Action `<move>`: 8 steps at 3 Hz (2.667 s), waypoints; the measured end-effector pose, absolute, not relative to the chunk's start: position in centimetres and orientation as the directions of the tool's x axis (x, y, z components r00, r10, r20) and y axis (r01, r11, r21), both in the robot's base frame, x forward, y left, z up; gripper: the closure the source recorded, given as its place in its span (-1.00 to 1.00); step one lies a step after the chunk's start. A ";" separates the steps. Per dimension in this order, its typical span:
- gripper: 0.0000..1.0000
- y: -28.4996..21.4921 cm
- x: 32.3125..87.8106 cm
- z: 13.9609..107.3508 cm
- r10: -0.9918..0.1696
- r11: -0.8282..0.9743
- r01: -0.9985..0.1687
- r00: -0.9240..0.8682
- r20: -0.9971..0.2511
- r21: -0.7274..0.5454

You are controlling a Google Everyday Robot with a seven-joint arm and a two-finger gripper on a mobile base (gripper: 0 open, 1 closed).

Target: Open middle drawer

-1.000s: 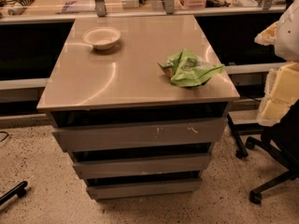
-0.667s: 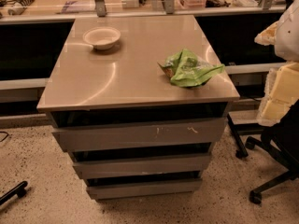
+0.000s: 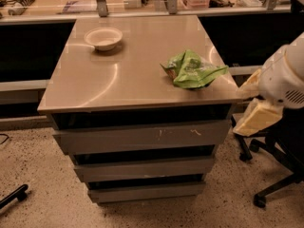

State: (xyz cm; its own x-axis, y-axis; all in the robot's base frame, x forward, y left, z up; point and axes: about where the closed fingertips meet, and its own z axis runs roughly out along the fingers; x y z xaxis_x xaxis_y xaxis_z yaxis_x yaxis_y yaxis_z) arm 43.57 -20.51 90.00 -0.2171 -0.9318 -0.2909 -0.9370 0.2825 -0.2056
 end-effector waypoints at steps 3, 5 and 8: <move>1.00 -18.3 42.5 80.7 -0.917 0.257 -0.961 -0.210 -0.338 -0.100; 1.00 -18.0 40.2 67.3 -0.907 0.196 -0.979 -0.164 -0.387 -0.046; 1.00 -16.2 39.7 57.4 -0.864 0.165 -0.986 -0.157 -0.479 0.026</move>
Offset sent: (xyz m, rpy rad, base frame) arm -0.0053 0.0194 -0.0723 0.0658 0.0665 0.0339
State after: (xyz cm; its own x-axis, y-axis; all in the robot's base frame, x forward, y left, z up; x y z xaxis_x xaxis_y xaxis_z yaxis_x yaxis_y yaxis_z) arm 39.73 -16.18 57.43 -0.1570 -0.8636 -0.4792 -0.9860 0.1651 0.0256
